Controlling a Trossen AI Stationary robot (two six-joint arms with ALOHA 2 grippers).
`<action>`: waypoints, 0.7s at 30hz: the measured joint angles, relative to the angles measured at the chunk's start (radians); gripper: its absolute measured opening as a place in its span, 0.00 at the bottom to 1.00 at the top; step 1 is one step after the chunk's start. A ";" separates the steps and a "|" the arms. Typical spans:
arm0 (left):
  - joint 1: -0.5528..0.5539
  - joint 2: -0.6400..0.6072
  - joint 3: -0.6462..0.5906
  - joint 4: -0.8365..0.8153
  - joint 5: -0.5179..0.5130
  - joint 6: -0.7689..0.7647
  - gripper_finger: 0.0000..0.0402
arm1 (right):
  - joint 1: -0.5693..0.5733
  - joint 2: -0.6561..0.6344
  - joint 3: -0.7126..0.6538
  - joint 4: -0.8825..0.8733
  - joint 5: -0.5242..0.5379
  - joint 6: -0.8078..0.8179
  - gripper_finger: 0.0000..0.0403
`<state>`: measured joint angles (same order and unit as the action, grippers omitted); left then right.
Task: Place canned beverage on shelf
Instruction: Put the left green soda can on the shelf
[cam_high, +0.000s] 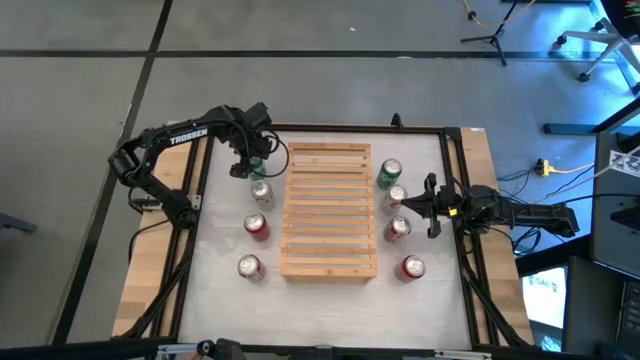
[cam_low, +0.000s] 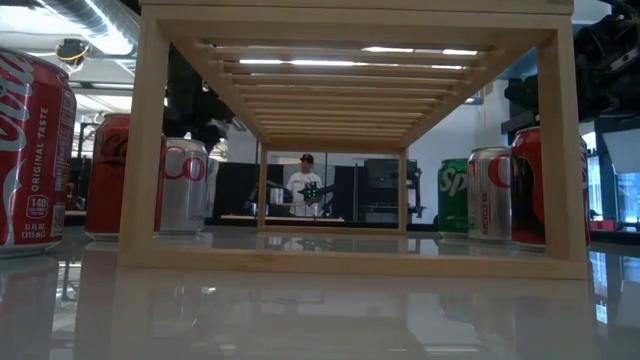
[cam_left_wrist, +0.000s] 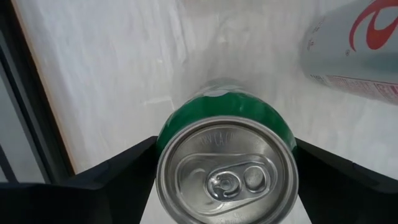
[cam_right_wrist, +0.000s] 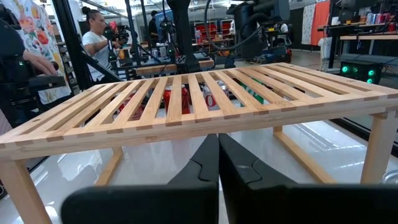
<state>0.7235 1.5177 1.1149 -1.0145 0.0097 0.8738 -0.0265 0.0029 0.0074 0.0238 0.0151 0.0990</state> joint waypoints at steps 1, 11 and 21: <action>0.000 0.000 0.000 0.000 0.000 -0.001 0.83 | 0.000 0.000 0.000 0.000 0.000 0.000 0.00; 0.000 0.000 0.000 0.001 -0.001 -0.003 0.93 | 0.000 0.000 0.000 0.000 0.000 0.000 0.00; 0.000 0.000 0.000 0.001 -0.020 -0.199 0.99 | 0.000 0.000 0.000 0.000 0.000 0.000 0.00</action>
<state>0.7235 1.5180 1.1149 -1.0137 -0.0099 0.6749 -0.0266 0.0025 0.0075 0.0238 0.0151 0.0990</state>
